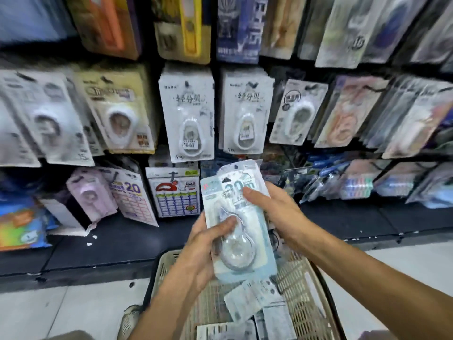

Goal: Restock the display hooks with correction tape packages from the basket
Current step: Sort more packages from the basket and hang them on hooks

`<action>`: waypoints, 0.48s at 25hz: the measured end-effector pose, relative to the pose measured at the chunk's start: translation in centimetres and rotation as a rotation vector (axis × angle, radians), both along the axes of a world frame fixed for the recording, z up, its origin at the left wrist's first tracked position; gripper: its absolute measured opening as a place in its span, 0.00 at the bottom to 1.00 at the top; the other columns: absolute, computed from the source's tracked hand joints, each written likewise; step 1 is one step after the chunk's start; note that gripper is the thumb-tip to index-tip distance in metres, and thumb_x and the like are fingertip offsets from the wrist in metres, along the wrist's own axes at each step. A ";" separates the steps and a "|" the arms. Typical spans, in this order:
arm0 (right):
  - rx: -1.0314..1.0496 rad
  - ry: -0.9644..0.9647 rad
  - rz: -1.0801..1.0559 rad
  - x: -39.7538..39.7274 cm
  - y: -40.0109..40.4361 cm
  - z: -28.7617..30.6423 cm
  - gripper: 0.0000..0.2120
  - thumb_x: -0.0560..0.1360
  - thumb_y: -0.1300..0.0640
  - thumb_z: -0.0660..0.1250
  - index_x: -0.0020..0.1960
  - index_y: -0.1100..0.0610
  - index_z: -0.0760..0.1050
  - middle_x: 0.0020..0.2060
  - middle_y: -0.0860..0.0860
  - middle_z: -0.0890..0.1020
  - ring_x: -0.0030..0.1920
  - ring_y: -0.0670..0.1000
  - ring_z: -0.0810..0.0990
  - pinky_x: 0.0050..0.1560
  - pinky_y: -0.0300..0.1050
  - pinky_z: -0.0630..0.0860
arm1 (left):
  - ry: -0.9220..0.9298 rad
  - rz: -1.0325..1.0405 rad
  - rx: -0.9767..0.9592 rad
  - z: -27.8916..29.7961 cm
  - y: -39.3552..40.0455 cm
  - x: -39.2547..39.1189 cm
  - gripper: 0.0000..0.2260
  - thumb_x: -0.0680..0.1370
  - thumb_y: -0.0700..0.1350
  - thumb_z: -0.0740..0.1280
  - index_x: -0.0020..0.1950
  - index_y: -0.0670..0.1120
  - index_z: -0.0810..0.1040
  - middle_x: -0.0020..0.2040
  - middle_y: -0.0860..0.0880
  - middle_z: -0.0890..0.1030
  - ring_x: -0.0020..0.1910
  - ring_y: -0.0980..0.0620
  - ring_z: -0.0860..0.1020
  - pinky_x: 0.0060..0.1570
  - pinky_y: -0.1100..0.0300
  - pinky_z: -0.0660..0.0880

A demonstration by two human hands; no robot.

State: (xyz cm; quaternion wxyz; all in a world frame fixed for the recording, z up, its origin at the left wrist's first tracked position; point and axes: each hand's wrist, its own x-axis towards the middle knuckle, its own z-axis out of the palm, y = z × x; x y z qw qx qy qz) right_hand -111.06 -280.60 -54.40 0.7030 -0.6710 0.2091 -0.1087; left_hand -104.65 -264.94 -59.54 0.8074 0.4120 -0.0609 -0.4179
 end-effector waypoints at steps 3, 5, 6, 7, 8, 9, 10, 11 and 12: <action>-0.033 -0.102 -0.041 -1.6 0.3 4.4 0.19 0.73 0.44 0.73 0.60 0.49 0.77 0.54 0.49 0.86 0.53 0.49 0.86 0.48 0.43 0.82 | -0.091 0.003 0.062 6.0 -0.8 0.3 0.33 0.64 0.38 0.82 0.67 0.42 0.77 0.58 0.39 0.85 0.53 0.40 0.85 0.45 0.51 0.83; 0.018 -0.064 0.001 -2.2 0.1 5.7 0.29 0.68 0.45 0.79 0.64 0.51 0.72 0.56 0.49 0.86 0.55 0.51 0.85 0.55 0.50 0.81 | -0.117 0.058 0.133 8.8 -1.4 0.5 0.30 0.63 0.42 0.81 0.64 0.41 0.79 0.53 0.41 0.87 0.47 0.44 0.87 0.39 0.56 0.83; 0.047 -0.065 0.043 -2.2 -0.1 6.6 0.30 0.68 0.49 0.80 0.65 0.52 0.72 0.56 0.50 0.86 0.57 0.52 0.85 0.57 0.52 0.80 | -0.126 0.065 0.144 10.1 -1.8 0.8 0.29 0.63 0.44 0.80 0.63 0.41 0.80 0.51 0.41 0.87 0.45 0.45 0.87 0.37 0.57 0.83; 0.062 -0.082 0.062 -2.1 -0.4 7.4 0.27 0.69 0.53 0.79 0.65 0.53 0.74 0.56 0.51 0.86 0.57 0.54 0.85 0.56 0.52 0.80 | -0.138 0.049 0.140 11.3 -2.0 1.1 0.29 0.63 0.45 0.79 0.64 0.42 0.81 0.52 0.42 0.87 0.47 0.45 0.87 0.39 0.55 0.84; 0.057 -0.105 0.042 -2.0 -0.9 8.3 0.22 0.72 0.56 0.77 0.64 0.54 0.77 0.56 0.53 0.86 0.55 0.55 0.86 0.54 0.50 0.81 | -0.149 0.012 0.116 12.4 -2.1 1.3 0.30 0.64 0.47 0.80 0.65 0.43 0.80 0.55 0.42 0.87 0.51 0.44 0.87 0.43 0.52 0.84; 0.055 -0.133 -0.009 -1.9 -1.4 9.1 0.16 0.75 0.58 0.73 0.62 0.56 0.79 0.54 0.54 0.87 0.53 0.55 0.86 0.50 0.48 0.82 | -0.153 -0.023 0.069 13.3 -2.1 1.6 0.33 0.64 0.50 0.82 0.67 0.45 0.79 0.58 0.42 0.86 0.56 0.42 0.85 0.50 0.48 0.84; 0.058 -0.160 -0.073 -1.7 -2.0 9.8 0.11 0.77 0.59 0.70 0.60 0.58 0.80 0.51 0.55 0.87 0.49 0.54 0.86 0.47 0.46 0.82 | -0.162 -0.059 0.031 14.0 -2.0 1.9 0.37 0.63 0.54 0.83 0.69 0.46 0.77 0.61 0.43 0.84 0.60 0.42 0.83 0.58 0.45 0.81; 0.070 -0.180 -0.126 -1.7 -2.5 10.2 0.08 0.79 0.60 0.68 0.57 0.59 0.80 0.48 0.55 0.88 0.44 0.53 0.86 0.43 0.45 0.82 | -0.182 -0.079 0.021 14.2 -2.0 2.3 0.42 0.60 0.56 0.84 0.71 0.46 0.75 0.64 0.43 0.83 0.64 0.41 0.81 0.64 0.42 0.77; 0.084 -0.192 -0.154 -1.8 -2.9 10.3 0.06 0.79 0.59 0.67 0.54 0.59 0.80 0.45 0.54 0.88 0.40 0.51 0.85 0.40 0.45 0.81 | -0.206 -0.074 0.044 14.2 -2.3 2.4 0.46 0.58 0.55 0.85 0.73 0.46 0.74 0.64 0.42 0.83 0.64 0.41 0.80 0.67 0.40 0.74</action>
